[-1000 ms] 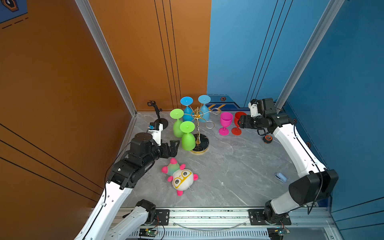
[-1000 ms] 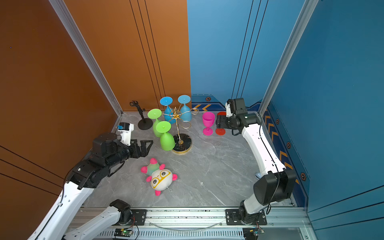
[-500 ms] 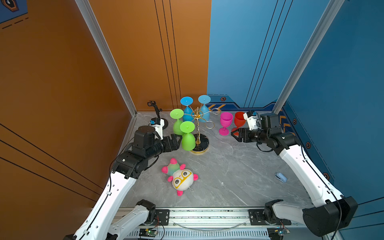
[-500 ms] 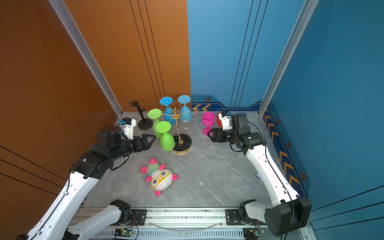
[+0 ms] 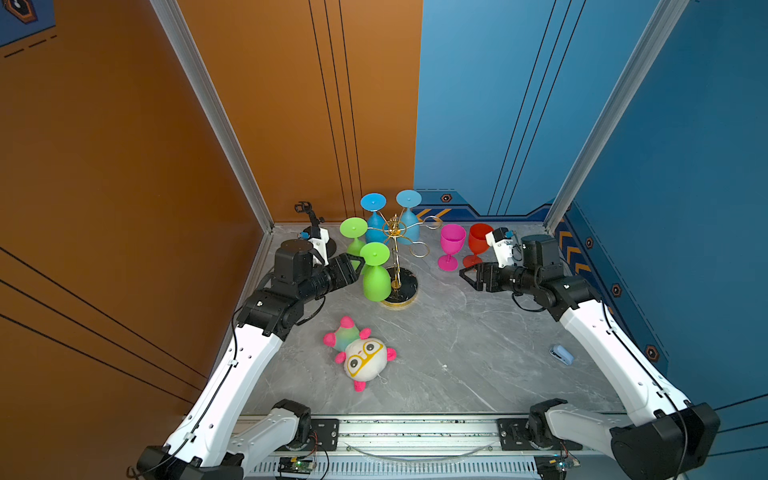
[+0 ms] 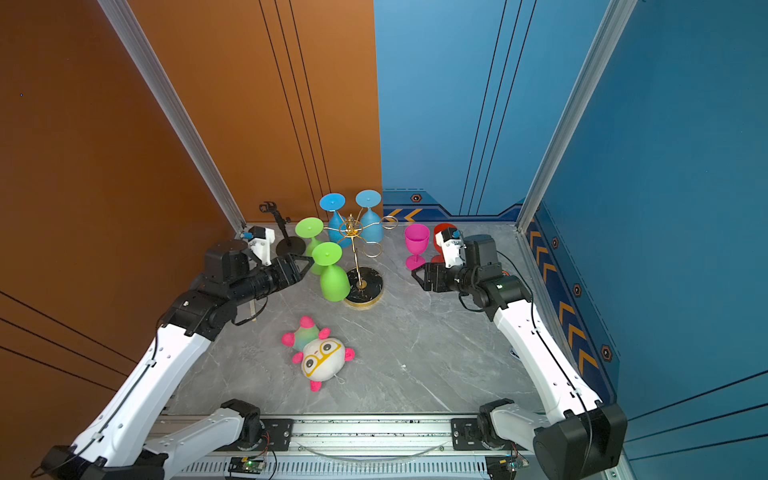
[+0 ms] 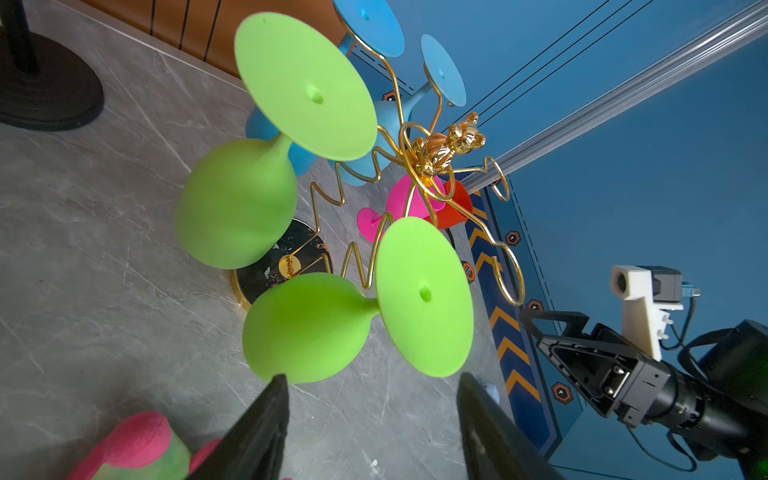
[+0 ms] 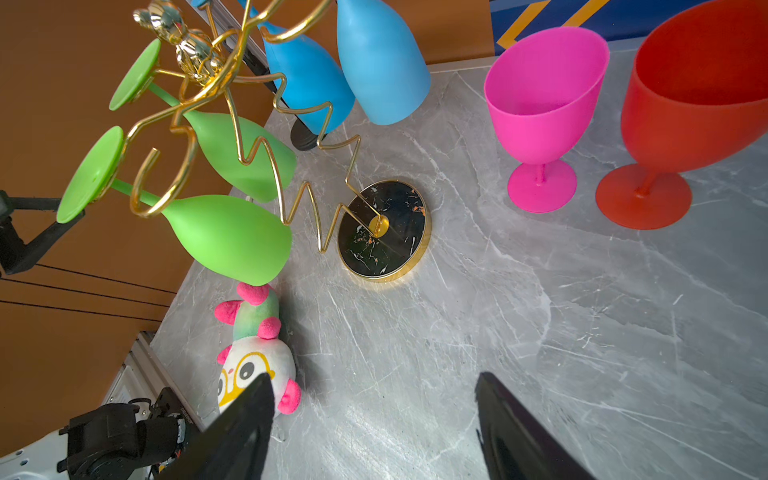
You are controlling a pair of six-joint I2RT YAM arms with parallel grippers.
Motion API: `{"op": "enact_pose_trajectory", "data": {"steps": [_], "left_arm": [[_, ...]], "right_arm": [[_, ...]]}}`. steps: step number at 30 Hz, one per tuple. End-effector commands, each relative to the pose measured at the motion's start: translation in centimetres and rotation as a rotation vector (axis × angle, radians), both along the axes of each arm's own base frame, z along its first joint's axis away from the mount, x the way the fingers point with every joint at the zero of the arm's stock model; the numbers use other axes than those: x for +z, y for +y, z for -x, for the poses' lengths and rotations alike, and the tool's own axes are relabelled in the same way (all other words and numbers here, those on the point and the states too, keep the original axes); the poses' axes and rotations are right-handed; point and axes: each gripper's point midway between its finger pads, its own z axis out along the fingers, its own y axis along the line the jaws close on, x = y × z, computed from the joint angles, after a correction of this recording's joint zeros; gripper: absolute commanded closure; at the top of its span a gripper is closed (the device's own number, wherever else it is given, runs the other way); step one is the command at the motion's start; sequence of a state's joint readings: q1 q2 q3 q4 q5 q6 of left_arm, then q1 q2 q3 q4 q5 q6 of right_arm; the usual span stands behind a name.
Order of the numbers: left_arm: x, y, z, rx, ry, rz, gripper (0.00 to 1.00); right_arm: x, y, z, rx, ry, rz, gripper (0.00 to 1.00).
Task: Take the wine glass off the wine glass rack
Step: 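Open the right gripper and draw it back while the left gripper reaches toward the rack, then close the left gripper on the foot of the nearer green glass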
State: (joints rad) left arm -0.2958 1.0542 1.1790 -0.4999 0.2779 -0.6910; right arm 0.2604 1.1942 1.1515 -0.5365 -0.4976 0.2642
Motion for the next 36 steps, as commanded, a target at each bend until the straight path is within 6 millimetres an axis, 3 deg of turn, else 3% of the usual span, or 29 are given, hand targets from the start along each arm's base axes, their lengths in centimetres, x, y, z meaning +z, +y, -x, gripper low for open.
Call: {"op": "enact_pose_trajectory", "data": {"steps": [1,12,22,36], "left_arm": [[0.7,-0.6,-0.6,-0.017,-0.007,0.055,0.4],[0.2,-1.8,-2.2,-0.045,0.011,0.12,0.48],[-0.4,-2.2,-3.0,-0.061,0.047,0.182,0.66],[-0.8,-2.3,-3.4,-0.065,0.07,0.25,0.8]], "right_arm": [[0.8,0.4,0.2,0.01,-0.028,-0.034,0.23],[-0.2,0.5,0.3,0.01,-0.013,-0.048,0.23],[-0.5,0.4,0.8,0.007,-0.012,-0.048,0.21],[-0.7,0.1,1.1,0.004,-0.011,-0.049,0.2]]}}
